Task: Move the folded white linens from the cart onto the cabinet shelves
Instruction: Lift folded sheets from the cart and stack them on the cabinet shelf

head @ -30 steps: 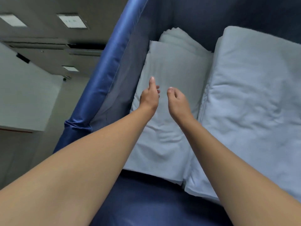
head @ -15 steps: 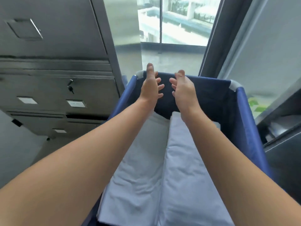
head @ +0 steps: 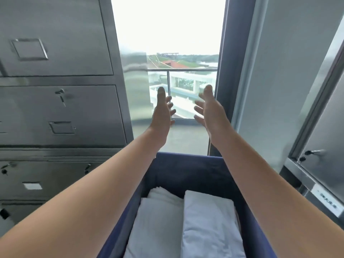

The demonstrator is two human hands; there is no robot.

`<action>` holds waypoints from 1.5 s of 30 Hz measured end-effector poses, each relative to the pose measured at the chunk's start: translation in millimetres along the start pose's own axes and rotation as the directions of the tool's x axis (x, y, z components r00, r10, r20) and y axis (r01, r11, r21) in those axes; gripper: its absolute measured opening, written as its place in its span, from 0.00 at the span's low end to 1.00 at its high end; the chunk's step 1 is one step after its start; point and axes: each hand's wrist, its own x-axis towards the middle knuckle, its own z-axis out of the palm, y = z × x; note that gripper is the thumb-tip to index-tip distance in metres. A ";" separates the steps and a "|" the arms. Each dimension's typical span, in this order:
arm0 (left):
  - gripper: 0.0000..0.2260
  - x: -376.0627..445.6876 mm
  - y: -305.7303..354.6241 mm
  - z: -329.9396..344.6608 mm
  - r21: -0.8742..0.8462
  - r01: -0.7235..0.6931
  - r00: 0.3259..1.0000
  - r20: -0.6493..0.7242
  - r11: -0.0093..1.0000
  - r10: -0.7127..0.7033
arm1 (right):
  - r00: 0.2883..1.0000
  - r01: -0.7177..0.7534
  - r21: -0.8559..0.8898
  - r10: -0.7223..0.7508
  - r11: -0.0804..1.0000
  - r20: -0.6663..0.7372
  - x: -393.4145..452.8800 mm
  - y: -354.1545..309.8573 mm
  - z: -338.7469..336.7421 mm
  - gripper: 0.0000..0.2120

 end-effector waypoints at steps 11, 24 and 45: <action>0.30 -13.3 99.5 -44.2 -0.024 -0.110 0.988 0.105 0.994 0.112 | 0.989 0.144 0.041 -0.143 0.989 -0.035 -22.3 -89.2 48.1 0.30; 0.28 -26.3 135.9 -60.1 -0.108 -0.145 0.966 0.200 0.984 0.164 | 0.964 0.178 -0.115 -0.197 0.977 -0.179 -62.1 -116.5 54.9 0.31; 0.27 -153.3 161.8 164.6 -0.297 -0.008 0.712 0.668 0.955 0.214 | 0.691 0.120 -0.364 -0.341 0.924 -0.637 -220.5 -205.5 -148.9 0.31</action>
